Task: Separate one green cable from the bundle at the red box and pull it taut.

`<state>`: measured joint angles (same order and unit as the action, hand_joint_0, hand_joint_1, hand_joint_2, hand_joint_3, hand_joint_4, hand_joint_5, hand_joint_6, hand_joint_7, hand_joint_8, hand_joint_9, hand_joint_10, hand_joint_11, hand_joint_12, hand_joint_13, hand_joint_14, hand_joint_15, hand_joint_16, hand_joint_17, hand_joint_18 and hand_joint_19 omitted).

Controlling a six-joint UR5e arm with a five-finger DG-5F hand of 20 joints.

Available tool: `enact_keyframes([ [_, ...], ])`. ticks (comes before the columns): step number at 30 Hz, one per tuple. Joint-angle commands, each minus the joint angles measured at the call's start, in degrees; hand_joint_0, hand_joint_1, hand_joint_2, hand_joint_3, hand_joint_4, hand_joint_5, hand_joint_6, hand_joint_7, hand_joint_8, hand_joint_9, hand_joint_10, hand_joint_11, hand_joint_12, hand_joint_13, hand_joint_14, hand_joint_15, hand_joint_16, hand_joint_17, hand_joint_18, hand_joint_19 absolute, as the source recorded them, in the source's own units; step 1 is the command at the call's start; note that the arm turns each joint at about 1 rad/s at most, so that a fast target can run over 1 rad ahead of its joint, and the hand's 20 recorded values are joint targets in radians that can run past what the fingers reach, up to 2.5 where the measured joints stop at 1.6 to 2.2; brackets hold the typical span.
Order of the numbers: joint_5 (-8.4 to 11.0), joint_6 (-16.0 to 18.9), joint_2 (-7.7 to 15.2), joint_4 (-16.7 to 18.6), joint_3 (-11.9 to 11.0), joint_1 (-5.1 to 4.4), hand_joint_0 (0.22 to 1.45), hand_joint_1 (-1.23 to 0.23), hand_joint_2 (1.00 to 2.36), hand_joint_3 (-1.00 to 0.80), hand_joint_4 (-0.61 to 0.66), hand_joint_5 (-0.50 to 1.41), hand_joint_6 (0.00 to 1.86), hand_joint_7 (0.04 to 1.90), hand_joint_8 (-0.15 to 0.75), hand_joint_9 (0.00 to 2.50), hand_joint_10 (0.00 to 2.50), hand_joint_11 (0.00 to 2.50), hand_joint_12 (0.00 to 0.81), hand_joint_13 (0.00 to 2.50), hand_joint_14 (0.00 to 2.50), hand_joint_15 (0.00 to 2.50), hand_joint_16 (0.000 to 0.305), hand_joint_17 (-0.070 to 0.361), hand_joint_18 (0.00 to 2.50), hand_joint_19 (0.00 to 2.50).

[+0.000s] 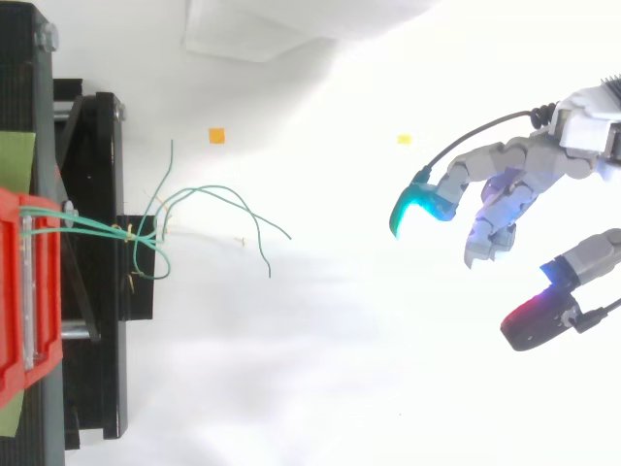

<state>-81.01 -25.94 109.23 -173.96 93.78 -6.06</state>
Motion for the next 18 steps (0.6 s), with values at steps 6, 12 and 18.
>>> enact_keyframes([
  [6, 0.23, -0.1, 0.0, 0.2, 0.0, 0.0, 0.54, -0.68, 1.0, -0.5, 0.14, -0.18, 0.5, 0.72, 0.189, 0.92, 0.01, 0.57, 0.314, 1.04, 0.02, 0.56, 0.034, 0.076, 0.61, 0.61],
  [12, -0.03, 0.0, -0.1, -0.2, 0.0, 0.09, 0.54, -0.68, 1.0, -0.5, 0.14, -0.18, 0.5, 0.72, 0.188, 0.92, 0.01, 0.56, 0.316, 1.04, 0.02, 0.55, 0.034, 0.076, 0.6, 0.61],
  [18, 0.06, 0.1, 0.0, -0.2, 0.0, 0.09, 0.54, -0.68, 1.0, -0.5, 0.14, -0.18, 0.5, 0.72, 0.189, 0.91, 0.01, 0.56, 0.317, 1.05, 0.02, 0.56, 0.034, 0.077, 0.6, 0.6],
])
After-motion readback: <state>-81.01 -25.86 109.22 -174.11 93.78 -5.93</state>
